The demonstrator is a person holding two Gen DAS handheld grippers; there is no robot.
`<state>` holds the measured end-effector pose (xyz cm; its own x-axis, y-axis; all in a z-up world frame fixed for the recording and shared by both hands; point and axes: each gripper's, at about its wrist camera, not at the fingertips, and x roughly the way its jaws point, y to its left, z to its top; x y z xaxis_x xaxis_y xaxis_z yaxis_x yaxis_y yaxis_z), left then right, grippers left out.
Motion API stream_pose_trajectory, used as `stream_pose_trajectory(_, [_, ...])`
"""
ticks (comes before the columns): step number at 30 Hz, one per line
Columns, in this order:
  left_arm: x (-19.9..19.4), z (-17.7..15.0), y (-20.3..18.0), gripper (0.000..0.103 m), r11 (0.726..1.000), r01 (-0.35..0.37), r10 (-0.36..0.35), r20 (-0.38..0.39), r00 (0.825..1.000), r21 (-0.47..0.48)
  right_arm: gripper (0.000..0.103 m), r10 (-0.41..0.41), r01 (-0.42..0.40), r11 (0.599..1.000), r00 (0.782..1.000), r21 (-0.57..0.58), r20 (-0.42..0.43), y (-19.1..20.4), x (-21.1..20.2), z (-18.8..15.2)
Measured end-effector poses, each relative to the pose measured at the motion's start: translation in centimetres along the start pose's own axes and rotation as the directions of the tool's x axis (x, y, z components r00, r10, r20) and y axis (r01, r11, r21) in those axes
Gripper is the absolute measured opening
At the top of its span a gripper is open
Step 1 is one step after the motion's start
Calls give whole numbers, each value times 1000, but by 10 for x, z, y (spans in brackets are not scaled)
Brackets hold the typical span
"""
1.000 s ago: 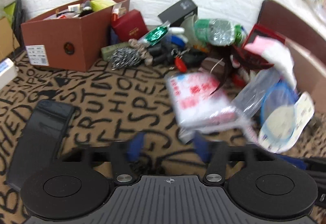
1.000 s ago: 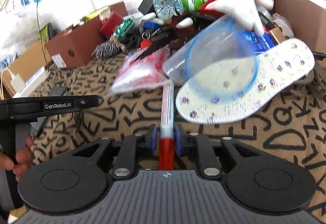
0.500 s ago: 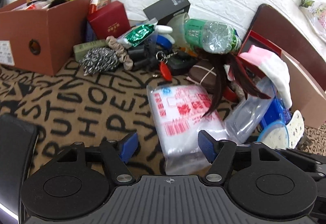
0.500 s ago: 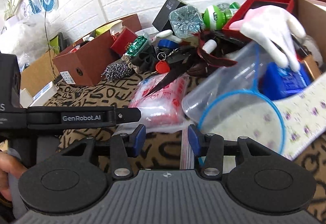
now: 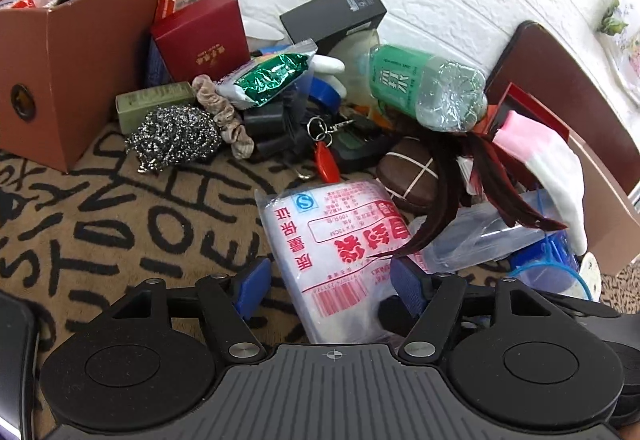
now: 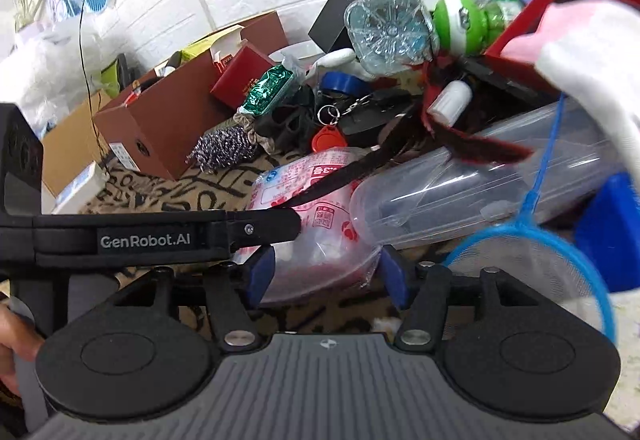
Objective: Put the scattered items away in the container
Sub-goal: 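Grasp the pink-printed plastic bag with the left gripper and lift it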
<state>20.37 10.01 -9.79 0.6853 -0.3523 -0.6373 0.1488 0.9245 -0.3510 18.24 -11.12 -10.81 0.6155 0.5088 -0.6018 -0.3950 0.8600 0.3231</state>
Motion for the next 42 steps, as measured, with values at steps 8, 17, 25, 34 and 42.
stream_pose_trajectory(8, [-32, -9, 12, 46, 999, -36, 37, -16, 999, 38, 54, 53, -56, 996, 997, -66, -51, 25, -2, -9])
stream_pose_trajectory(17, [-62, -26, 34, 79, 998, -57, 57, -33, 998, 5, 55, 144, -149, 988, 985, -50, -94, 47, -20, -27])
stream_pose_trajectory(25, [-46, -17, 32, 54, 999, 39, -39, -67, 997, 2, 59, 137, -133, 990, 986, 41, -99, 35, -5, -18])
stream_pose_trajectory(34, [-32, -12, 28, 63, 999, 50, -48, -59, 997, 22, 61, 121, -125, 992, 986, -25, -116, 45, 4, -15])
stream_pose_trajectory(42, [-44, -8, 12, 47, 996, -24, 27, -40, 999, 86, 46, 125, -120, 991, 988, 55, -96, 40, 8, -7])
